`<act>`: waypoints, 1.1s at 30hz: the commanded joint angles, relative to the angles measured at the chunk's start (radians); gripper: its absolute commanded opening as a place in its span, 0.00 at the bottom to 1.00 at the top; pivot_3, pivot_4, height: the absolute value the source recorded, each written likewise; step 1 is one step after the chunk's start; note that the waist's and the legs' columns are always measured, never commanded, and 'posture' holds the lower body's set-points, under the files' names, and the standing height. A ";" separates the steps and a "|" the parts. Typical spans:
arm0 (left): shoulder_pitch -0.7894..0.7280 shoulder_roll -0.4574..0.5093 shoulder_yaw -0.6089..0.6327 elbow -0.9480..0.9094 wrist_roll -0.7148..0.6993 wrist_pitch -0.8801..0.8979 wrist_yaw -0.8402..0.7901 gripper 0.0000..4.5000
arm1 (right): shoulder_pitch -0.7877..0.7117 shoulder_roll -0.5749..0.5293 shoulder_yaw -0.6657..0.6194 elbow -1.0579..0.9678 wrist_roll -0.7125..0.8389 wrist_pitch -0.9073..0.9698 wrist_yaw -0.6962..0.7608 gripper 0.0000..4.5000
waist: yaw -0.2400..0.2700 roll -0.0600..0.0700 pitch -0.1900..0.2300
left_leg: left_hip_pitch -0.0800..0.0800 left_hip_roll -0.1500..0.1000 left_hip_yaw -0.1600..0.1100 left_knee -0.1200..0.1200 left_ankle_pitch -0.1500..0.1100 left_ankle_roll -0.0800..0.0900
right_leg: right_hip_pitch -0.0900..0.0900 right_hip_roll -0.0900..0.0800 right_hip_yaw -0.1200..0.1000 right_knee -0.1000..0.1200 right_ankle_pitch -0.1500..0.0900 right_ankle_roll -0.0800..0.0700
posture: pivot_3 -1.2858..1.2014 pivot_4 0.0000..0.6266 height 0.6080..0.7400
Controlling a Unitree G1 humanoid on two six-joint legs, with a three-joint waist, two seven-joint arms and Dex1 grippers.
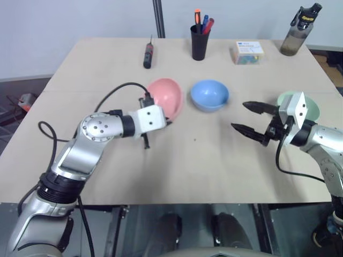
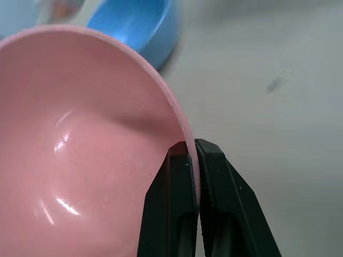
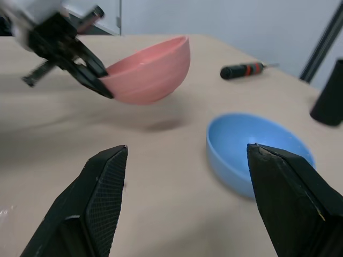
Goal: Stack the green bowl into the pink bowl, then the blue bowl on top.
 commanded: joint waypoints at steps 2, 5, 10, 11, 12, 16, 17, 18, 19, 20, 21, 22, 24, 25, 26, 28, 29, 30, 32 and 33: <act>-0.037 -0.027 -0.033 0.018 -0.047 -0.084 -0.107 0.16 | 0.003 -0.019 -0.037 -0.050 -0.013 -0.017 -0.024 0.83 | -0.004 0.000 0.000 | 0.000 0.000 0.000 0.000 0.000 0.000 | 0.000 0.000 0.000 0.000 0.000 0.000 | 0.52 0.24 1.00; -0.061 -0.045 -0.059 0.054 -0.046 -0.119 -0.160 0.37 | 0.017 -0.024 -0.044 -0.057 -0.018 -0.011 -0.037 0.83 | -0.004 0.000 0.000 | 0.001 0.000 0.001 0.000 0.000 0.000 | 0.000 0.001 0.000 0.001 0.000 0.000 | 0.52 0.24 1.00; -0.097 -0.081 -0.067 0.117 -0.041 -0.179 -0.200 0.83 | 0.052 -0.037 -0.046 -0.045 -0.094 -0.026 -0.088 0.83 | -0.003 0.000 0.000 | 0.000 0.000 0.001 0.001 0.000 0.000 | 0.001 0.001 0.000 0.000 0.000 0.000 | 0.52 0.24 1.00; -0.103 -0.097 -0.052 0.134 -0.048 -0.202 -0.191 0.93 | 0.055 -0.045 -0.043 -0.037 -0.118 -0.021 -0.102 0.83 | -0.003 0.000 0.000 | 0.001 0.000 0.001 0.001 0.000 0.000 | 0.001 0.001 0.000 0.000 0.000 0.000 | 0.52 0.24 1.00; -0.107 -0.118 -0.028 0.148 -0.070 -0.218 -0.178 0.97 | 0.059 -0.056 -0.039 -0.025 -0.152 0.002 -0.133 0.83 | -0.003 0.000 0.000 | 0.001 0.000 0.000 0.001 0.000 0.000 | 0.001 0.001 0.000 0.000 0.000 0.000 | 0.52 0.24 1.00; -0.080 -0.155 0.086 0.153 -0.131 -0.236 -0.102 0.97 | 0.036 -0.089 -0.026 0.045 -0.236 0.060 -0.196 0.83 | -0.005 0.000 0.000 | 0.001 0.000 0.000 0.001 0.000 0.000 | 0.001 0.001 0.000 0.000 0.000 0.000 | 0.52 0.24 1.00; -0.070 -0.148 0.102 0.143 -0.138 -0.216 -0.096 0.97 | 0.028 -0.094 -0.023 0.059 -0.243 0.072 -0.199 0.83 | -0.008 0.000 0.000 | 0.001 0.000 0.000 0.001 0.000 0.000 | 0.001 0.001 0.000 0.001 0.000 0.000 | 0.52 0.24 1.00; -0.057 -0.137 0.121 0.125 -0.156 -0.167 -0.087 0.97 | 0.016 -0.095 -0.018 0.080 -0.260 0.087 -0.215 0.83 | -0.011 0.000 0.000 | 0.001 0.000 0.001 0.001 0.000 0.000 | 0.001 0.001 0.001 0.001 0.000 0.000 | 0.52 0.24 1.00; -0.043 -0.128 0.140 0.110 -0.168 -0.143 -0.079 0.97 | 0.003 -0.098 -0.009 0.103 -0.281 0.092 -0.226 0.83 | -0.013 0.000 0.000 | 0.002 0.000 0.001 0.000 0.000 0.000 | 0.001 0.002 0.001 0.001 0.000 0.000 | 0.52 0.24 1.00; -0.026 -0.118 0.158 0.094 -0.196 -0.117 -0.088 0.97 | -0.011 -0.104 0.003 0.132 -0.304 0.095 -0.234 0.83 | -0.013 0.000 0.000 | 0.002 0.001 0.002 0.000 0.000 0.000 | 0.000 0.002 0.001 0.001 0.000 0.000 | 0.52 0.24 1.00; -0.011 -0.109 0.172 0.079 -0.220 -0.102 -0.098 0.97 | -0.022 -0.108 0.011 0.157 -0.324 0.099 -0.241 0.83 | -0.014 0.000 -0.001 | 0.002 0.001 0.001 0.000 0.000 0.000 | 0.000 0.002 0.002 0.001 0.000 0.000 | 0.52 0.24 1.00; 0.002 -0.099 0.185 0.068 -0.247 -0.080 -0.111 0.97 | -0.035 -0.108 0.018 0.184 -0.342 0.105 -0.251 0.83 | -0.012 0.000 -0.001 | 0.002 0.001 0.002 0.000 0.000 0.000 | 0.000 0.002 0.002 0.001 0.000 0.000 | 0.52 0.24 1.00; 0.026 -0.074 0.220 0.037 -0.378 0.037 -0.165 0.97 | -0.063 -0.105 0.026 0.239 -0.375 0.117 -0.278 0.83 | -0.009 0.000 0.000 | 0.002 0.001 0.002 0.001 0.000 0.000 | 0.001 0.001 0.002 0.001 0.000 0.000 | 0.52 0.24 1.00; 0.047 -0.067 0.262 0.018 -0.476 0.081 -0.204 0.97 | -0.092 -0.097 0.033 0.286 -0.390 0.115 -0.291 0.83 | -0.008 0.000 0.000 | 0.002 0.000 0.001 0.001 0.000 0.000 | 0.001 0.001 0.001 0.001 0.000 0.000 | 0.52 0.24 1.00; 0.061 -0.064 0.291 0.001 -0.542 0.109 -0.228 0.97 | -0.110 -0.093 0.037 0.318 -0.399 0.111 -0.298 0.83 | -0.008 0.000 0.000 | 0.001 0.000 0.001 0.001 0.000 0.000 | 0.001 0.001 0.001 0.001 0.000 0.000 | 0.52 0.24 1.00; 0.076 -0.078 0.305 0.011 -0.458 0.036 -0.157 0.97 | -0.144 -0.089 0.049 0.375 -0.412 0.105 -0.295 0.83 | -0.006 0.000 0.000 | 0.001 0.001 0.001 0.001 0.000 0.000 | 0.000 0.001 0.001 0.001 0.000 0.000 | 0.52 0.24 1.00; 0.082 -0.077 0.307 0.004 -0.453 0.059 -0.130 0.97 | -0.159 -0.088 0.057 0.407 -0.421 0.103 -0.296 0.83 | -0.005 0.000 0.000 | 0.002 0.001 0.001 0.001 0.000 0.000 | 0.001 0.001 0.000 0.000 0.000 0.000 | 0.52 0.24 1.00; 0.089 -0.075 0.307 -0.004 -0.450 0.069 -0.119 0.97 | -0.174 -0.087 0.065 0.443 -0.434 0.094 -0.300 0.83 | -0.004 0.000 0.000 | 0.002 0.000 0.001 0.001 0.000 0.000 | 0.001 0.001 0.000 0.000 0.000 0.000 | 0.52 0.24 1.00; 0.110 -0.068 0.309 -0.025 -0.477 0.101 -0.121 0.97 | -0.200 -0.083 0.078 0.517 -0.460 0.073 -0.312 0.83 | -0.005 0.000 0.000 | 0.002 0.000 0.001 0.001 0.000 0.000 | 0.001 0.001 0.001 0.000 0.000 0.000 | 0.52 0.24 1.00; 0.122 -0.064 0.307 -0.034 -0.474 0.095 -0.124 0.97 | -0.211 -0.077 0.078 0.545 -0.465 0.066 -0.319 0.83 | -0.006 0.000 0.000 | 0.002 0.000 0.001 0.001 0.000 0.000 | 0.001 0.001 0.001 0.000 0.000 0.000 | 0.52 0.24 1.00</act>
